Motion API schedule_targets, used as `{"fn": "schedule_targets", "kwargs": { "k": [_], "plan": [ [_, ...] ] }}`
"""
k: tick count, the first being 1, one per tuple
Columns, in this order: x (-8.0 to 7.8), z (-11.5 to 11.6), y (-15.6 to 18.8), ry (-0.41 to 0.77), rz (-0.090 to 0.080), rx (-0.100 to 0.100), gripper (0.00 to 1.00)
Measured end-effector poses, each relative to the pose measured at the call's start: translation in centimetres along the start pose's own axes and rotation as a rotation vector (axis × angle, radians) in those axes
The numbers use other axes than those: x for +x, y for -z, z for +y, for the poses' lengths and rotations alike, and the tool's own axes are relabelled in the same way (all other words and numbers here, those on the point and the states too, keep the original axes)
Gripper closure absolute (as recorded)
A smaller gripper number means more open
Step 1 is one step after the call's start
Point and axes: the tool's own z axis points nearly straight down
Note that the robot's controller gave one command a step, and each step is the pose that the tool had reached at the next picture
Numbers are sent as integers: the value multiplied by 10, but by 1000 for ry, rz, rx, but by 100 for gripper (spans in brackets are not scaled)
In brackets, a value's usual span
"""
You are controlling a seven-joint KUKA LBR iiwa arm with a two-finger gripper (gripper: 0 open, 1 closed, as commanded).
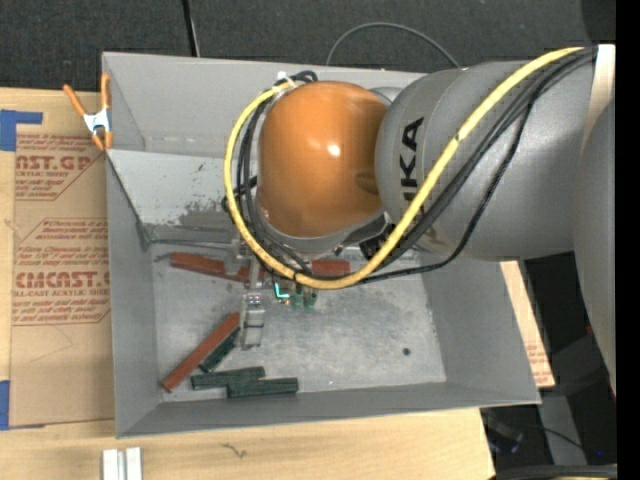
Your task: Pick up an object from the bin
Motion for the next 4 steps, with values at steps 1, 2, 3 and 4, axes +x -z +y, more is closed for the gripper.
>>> {"fn": "schedule_targets", "kwargs": {
  "k": [1, 2, 3, 4],
  "plan": [
    [-51, 15, -108, 126, -2, 1, 0],
    [-62, 32, -114, 358, -8, 0, 0],
    [-27, -15, -166, 680, -6, 1, 0],
    [-27, -14, -165, 680, -7, 0, 100]
  ]
}}
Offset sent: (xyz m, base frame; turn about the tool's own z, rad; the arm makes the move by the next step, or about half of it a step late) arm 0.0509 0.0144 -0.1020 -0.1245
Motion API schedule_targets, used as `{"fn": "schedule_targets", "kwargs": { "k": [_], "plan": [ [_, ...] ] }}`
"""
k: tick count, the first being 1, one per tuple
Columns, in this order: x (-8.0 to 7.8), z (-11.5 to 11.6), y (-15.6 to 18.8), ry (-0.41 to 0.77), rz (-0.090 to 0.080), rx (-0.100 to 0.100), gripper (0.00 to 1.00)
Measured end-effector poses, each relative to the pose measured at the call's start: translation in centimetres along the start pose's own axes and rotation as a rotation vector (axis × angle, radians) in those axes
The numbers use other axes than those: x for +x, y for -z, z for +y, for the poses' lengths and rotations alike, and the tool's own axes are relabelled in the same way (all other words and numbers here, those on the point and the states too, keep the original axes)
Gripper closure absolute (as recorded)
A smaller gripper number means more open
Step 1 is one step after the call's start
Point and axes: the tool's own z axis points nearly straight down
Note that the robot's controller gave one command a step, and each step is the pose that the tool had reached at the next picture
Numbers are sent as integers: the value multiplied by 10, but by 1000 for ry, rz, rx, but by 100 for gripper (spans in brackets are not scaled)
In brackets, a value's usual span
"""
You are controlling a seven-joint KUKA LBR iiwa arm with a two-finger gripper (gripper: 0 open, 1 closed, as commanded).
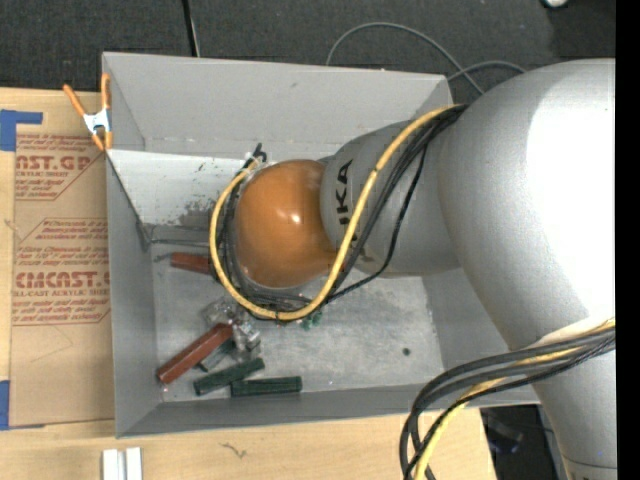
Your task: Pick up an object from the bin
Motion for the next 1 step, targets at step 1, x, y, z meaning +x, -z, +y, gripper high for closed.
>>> {"fn": "schedule_targets", "kwargs": {
  "k": [1],
  "plan": [
    [9, -20, 162, -25, -8, 5, 100]
  ]
}}
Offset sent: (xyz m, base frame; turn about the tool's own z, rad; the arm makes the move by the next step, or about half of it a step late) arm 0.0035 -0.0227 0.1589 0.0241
